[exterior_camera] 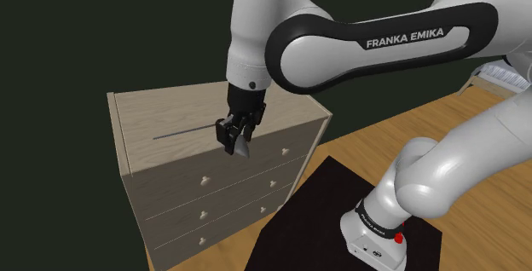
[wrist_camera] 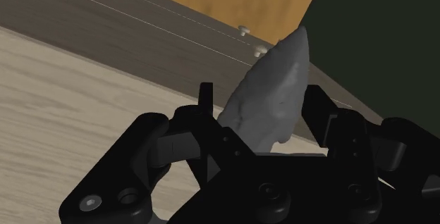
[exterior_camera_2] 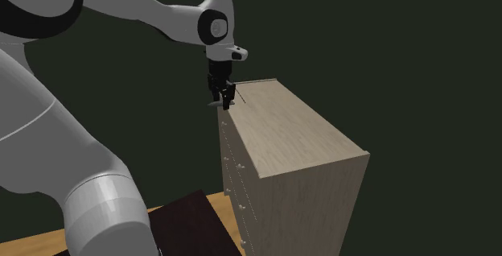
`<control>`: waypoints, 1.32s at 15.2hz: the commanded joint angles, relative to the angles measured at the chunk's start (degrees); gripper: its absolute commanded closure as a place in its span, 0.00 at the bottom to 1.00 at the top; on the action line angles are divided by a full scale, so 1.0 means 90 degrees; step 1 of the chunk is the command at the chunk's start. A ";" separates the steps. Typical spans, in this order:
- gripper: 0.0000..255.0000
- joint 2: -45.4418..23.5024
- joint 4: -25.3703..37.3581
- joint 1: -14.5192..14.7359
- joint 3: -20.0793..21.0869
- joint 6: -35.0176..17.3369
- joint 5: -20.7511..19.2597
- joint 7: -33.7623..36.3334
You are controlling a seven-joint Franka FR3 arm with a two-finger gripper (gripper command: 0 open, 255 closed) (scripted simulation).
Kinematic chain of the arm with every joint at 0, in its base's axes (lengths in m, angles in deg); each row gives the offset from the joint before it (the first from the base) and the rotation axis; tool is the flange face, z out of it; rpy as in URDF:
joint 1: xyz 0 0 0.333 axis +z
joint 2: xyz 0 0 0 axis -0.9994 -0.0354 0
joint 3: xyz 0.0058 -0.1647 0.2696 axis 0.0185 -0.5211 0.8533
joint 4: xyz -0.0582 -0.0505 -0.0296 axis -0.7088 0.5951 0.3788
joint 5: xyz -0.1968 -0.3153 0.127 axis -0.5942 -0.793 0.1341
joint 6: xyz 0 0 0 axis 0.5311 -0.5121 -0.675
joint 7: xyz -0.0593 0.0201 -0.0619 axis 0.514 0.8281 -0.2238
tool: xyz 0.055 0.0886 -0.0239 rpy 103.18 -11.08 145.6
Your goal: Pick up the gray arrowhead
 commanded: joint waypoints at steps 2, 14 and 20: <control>1.00 -0.0001 -0.0005 0.0000 0.0001 -0.0008 0.0000 0.0000; 1.00 0.0092 0.0416 -0.0013 -0.0063 0.0503 -0.0009 0.0006; 1.00 0.0142 0.0885 -0.0032 -0.0121 0.1019 -0.0029 0.0023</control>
